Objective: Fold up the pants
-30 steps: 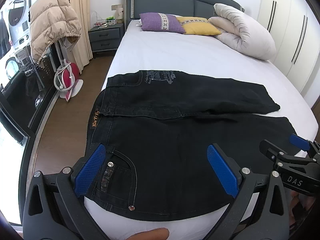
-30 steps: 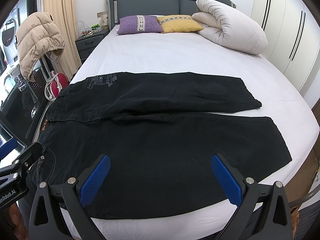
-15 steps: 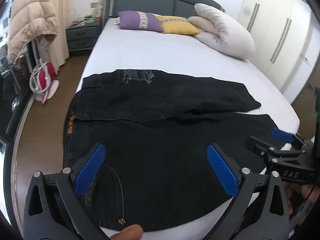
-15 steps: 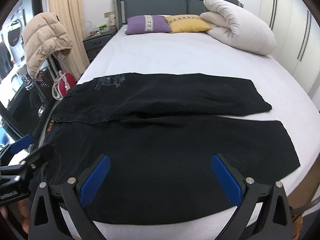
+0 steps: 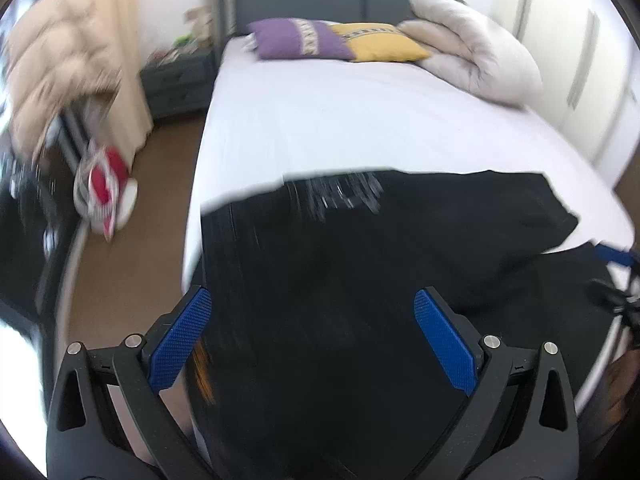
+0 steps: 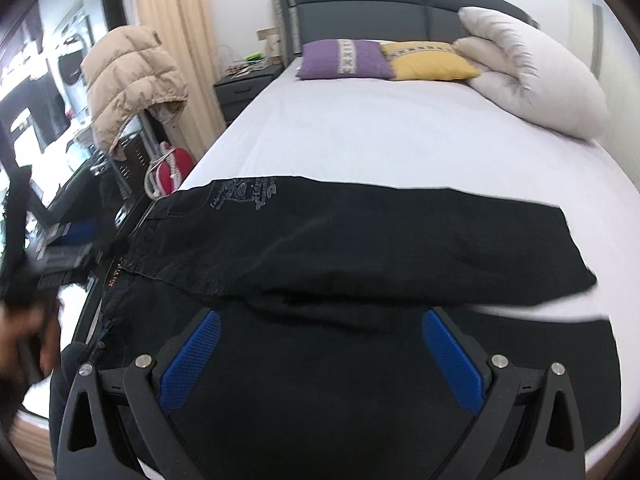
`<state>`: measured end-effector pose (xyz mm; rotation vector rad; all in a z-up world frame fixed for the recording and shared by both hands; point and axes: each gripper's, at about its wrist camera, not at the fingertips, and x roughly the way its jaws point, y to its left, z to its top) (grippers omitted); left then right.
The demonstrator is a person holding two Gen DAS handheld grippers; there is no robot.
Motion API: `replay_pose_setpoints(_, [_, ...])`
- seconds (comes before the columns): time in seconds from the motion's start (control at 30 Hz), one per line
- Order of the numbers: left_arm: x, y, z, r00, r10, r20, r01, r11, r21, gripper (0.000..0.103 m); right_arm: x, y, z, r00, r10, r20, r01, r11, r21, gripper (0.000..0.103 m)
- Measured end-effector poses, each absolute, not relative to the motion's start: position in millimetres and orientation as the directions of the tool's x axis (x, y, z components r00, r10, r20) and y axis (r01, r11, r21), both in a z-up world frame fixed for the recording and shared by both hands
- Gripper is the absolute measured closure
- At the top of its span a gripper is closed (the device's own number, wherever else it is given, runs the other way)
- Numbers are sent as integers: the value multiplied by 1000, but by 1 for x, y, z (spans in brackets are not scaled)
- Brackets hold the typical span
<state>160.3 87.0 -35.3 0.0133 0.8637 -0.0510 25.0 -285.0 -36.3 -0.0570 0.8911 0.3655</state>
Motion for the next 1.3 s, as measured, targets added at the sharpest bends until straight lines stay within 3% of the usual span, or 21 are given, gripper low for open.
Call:
replay_pose_setpoints(0.07, [203,100,-39,637,-81,-766,143,990,15,0,42,-288,-37,543,322,-775,-378,918,117,2])
replay_pose_setpoints(0.27, [330,136,-74,435,-243,-867,314,943,-107,2,80,-286,-47,438,434,-787,-520,837,172,18])
replay_pose_setpoints(0.4, [373,147,-107,295,-306,-905,353,915,-195,5,97,-284,-59,370,476,-798,-577,791,204,25])
replay_pose_setpoints(0.5, [387,148,-127,204,-346,-916,392,886,-248,14,109,-283,-70,333,484,-809,-600,771,214,28])
replay_pose_setpoints(0.6, [396,149,-138,176,-308,-935,420,883,-212,28,119,-283,-77,308,482,-820,-614,759,216,32])
replay_pose_setpoints(0.63, [399,152,-138,177,-307,-935,416,884,-211,38,120,-283,-78,299,484,-822,-618,755,220,33])
replay_pose_setpoints(0.67, [401,154,-137,179,-303,-936,411,887,-209,55,124,-281,-79,294,488,-822,-623,750,222,33])
replay_pose_setpoints(0.73, [404,160,-136,169,-316,-934,400,888,-228,75,130,-277,-81,288,497,-819,-641,735,220,35])
replay_pose_setpoints(0.93, [384,158,-122,263,-235,-936,438,893,-101,98,163,-254,-74,285,489,-825,-697,696,171,38])
replay_pose_setpoints(1.03, [363,161,-106,358,-212,-909,456,890,-28,99,180,-242,-68,300,484,-822,-719,681,139,39])
replay_pose_setpoints(1.3, [314,166,-94,485,-223,-846,441,897,16,100,236,-190,-76,285,402,-870,-807,590,8,44])
